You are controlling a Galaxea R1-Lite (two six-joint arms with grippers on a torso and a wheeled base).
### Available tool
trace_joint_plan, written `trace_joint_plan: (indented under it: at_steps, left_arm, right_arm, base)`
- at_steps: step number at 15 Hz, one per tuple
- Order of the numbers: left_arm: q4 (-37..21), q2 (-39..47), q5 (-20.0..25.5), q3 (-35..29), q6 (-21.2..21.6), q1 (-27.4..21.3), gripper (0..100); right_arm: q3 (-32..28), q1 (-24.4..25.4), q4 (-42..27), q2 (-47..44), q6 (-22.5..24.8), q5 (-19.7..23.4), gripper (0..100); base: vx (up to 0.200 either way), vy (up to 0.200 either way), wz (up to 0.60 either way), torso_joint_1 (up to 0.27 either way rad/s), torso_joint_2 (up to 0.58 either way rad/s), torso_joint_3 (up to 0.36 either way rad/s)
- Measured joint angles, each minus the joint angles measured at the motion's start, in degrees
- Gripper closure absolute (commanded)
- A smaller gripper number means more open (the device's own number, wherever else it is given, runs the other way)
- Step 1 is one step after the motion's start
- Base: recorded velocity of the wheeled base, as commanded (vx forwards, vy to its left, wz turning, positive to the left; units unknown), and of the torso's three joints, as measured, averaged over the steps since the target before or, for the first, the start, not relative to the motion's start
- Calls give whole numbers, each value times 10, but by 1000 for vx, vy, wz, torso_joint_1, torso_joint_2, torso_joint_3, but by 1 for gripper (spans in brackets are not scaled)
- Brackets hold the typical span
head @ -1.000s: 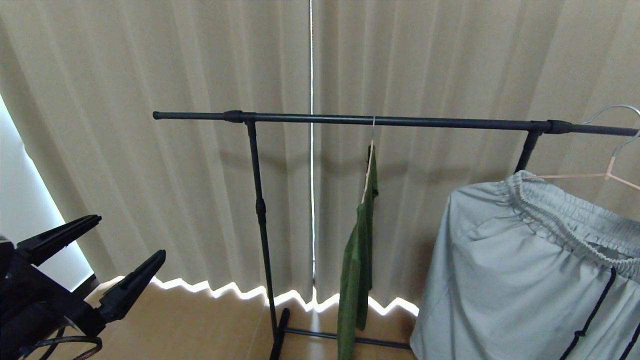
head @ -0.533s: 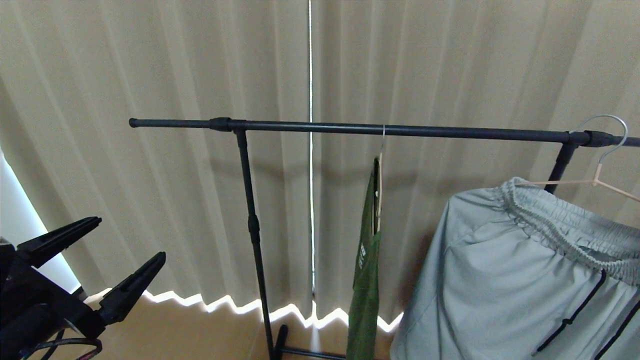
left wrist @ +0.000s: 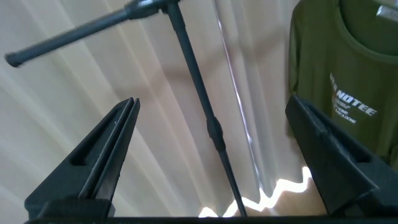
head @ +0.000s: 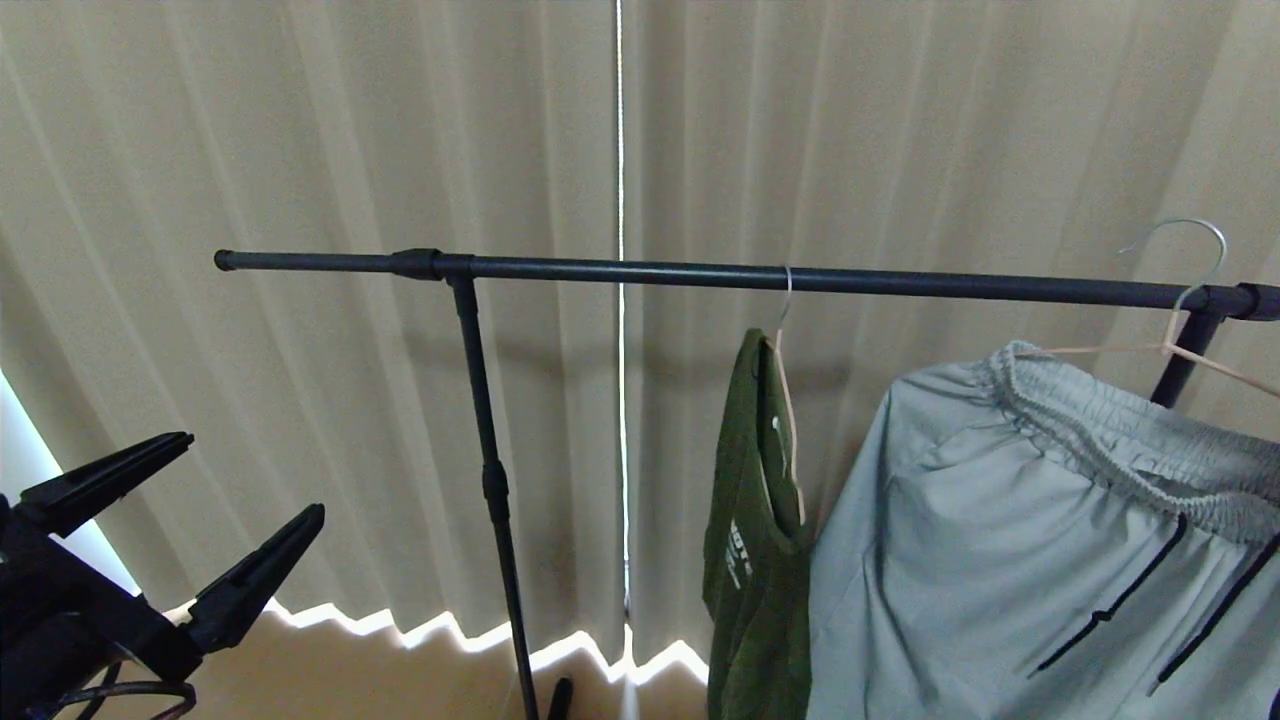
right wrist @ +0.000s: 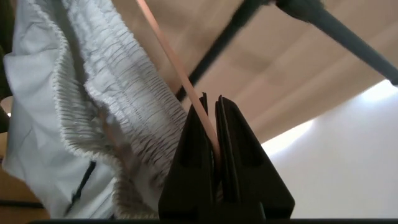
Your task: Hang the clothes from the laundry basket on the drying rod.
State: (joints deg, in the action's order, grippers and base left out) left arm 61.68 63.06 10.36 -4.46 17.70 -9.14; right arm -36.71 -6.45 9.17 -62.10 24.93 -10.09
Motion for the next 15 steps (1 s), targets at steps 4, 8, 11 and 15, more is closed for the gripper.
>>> trace_joint_plan:
  at_steps: [4,8,11,15]
  left_arm:
    - [-1,-4,0,3,0,0,0]
    - [-1,-8,0,5,-1,1,0]
    - [-1,-12,0,5,-1,1,0]
    - [-1,-13,0,5,-1,1,0]
  right_arm:
    - [-25,-1,72,-100,0,-13,100]
    - [-54,-2,105,-197,-1,-23,100]
    - [-65,-2,140,-244,-1,-50,100]
    - [-65,6,143,-267,-1,-53,100]
  base:
    - [0,0,0,0,0,0]
    - [0,0,0,0,0,0]
    - [0,0,0,0,0,0]
    - [0,0,0,0,0,0]
